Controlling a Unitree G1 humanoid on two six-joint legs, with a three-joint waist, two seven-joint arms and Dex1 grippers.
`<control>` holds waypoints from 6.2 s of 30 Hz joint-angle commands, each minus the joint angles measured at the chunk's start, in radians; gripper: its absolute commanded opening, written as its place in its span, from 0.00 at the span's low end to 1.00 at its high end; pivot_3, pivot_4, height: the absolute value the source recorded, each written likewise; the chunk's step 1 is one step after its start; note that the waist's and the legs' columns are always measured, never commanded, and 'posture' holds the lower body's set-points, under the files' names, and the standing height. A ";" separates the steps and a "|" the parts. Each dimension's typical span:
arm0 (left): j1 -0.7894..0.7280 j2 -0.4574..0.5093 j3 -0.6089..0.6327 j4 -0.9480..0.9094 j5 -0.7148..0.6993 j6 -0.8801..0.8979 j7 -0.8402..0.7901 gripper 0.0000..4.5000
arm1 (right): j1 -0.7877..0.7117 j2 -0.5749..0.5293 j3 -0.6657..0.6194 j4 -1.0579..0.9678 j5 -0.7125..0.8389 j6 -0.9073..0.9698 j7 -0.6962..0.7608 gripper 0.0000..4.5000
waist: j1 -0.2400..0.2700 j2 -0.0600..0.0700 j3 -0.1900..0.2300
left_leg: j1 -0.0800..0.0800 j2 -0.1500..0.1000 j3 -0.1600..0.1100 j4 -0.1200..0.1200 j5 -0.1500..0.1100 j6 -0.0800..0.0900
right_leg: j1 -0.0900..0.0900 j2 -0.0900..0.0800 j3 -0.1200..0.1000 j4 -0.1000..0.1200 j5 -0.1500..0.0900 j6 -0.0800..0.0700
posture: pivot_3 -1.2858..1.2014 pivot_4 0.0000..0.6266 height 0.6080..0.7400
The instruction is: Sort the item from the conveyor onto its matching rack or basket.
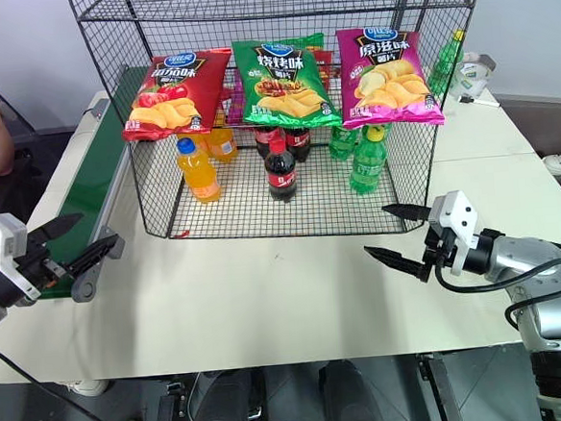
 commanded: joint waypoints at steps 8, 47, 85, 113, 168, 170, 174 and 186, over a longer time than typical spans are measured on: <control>-0.027 0.005 0.011 0.002 -0.004 -0.029 -0.007 1.00 | -0.022 -0.014 0.003 -0.003 0.001 -0.017 -0.006 1.00 | -0.001 0.000 0.000 | 0.000 0.000 0.000 0.000 0.000 0.000 | 0.000 0.000 0.000 0.000 0.000 0.000 | 0.52 0.24 0.99; -0.033 0.008 -0.009 0.043 0.040 -0.082 -0.035 1.00 | -0.049 -0.015 0.041 0.049 -0.045 -0.076 -0.011 1.00 | 0.000 0.000 0.000 | 0.000 0.000 0.000 0.002 0.000 0.000 | 0.000 0.000 -0.001 0.002 0.000 0.000 | 0.52 0.24 0.99; -0.014 0.006 -0.017 0.016 0.044 -0.095 -0.029 1.00 | -0.062 -0.009 0.056 0.069 -0.065 -0.091 -0.028 1.00 | 0.000 0.000 0.000 | 0.000 0.000 0.000 0.003 0.000 0.000 | 0.000 0.000 -0.001 0.003 0.000 0.000 | 0.52 0.24 0.99; -0.002 0.022 -0.003 -0.005 -0.039 -0.057 -0.108 1.00 | -0.090 -0.002 0.087 0.085 -0.075 -0.110 -0.025 1.00 | 0.000 0.000 0.000 | 0.000 0.000 0.000 0.004 0.000 0.000 | 0.000 0.000 0.000 0.004 0.000 0.000 | 0.52 0.24 0.99; 0.022 0.022 -0.002 0.012 0.001 -0.084 -0.110 1.00 | -0.113 -0.005 0.122 0.112 -0.092 -0.142 -0.014 1.00 | 0.000 0.000 0.000 | 0.000 0.000 0.000 0.004 0.000 0.000 | 0.000 0.000 0.000 0.004 0.000 0.000 | 0.52 0.24 0.99; 0.023 0.022 -0.001 0.011 0.000 -0.080 -0.115 1.00 | -0.116 -0.005 0.123 0.112 -0.093 -0.142 -0.013 1.00 | 0.000 0.000 0.000 | 0.000 0.000 0.000 0.004 0.000 0.000 | 0.000 0.000 -0.001 0.004 0.000 0.000 | 0.52 0.24 0.99; 0.027 0.022 0.000 0.012 0.004 -0.082 -0.122 1.00 | -0.121 -0.004 0.125 0.113 -0.094 -0.141 -0.013 1.00 | 0.000 0.000 0.000 | 0.000 0.000 0.000 0.004 0.000 0.000 | 0.000 0.000 0.000 0.004 0.000 0.000 | 0.52 0.24 0.99; 0.059 0.036 0.033 0.021 0.018 -0.138 -0.170 1.00 | -0.143 0.000 0.139 0.105 -0.088 -0.136 -0.004 1.00 | -0.003 0.000 0.000 | 0.000 0.000 0.000 0.004 0.000 0.000 | 0.000 0.000 0.000 0.004 0.000 0.000 | 0.52 0.24 0.99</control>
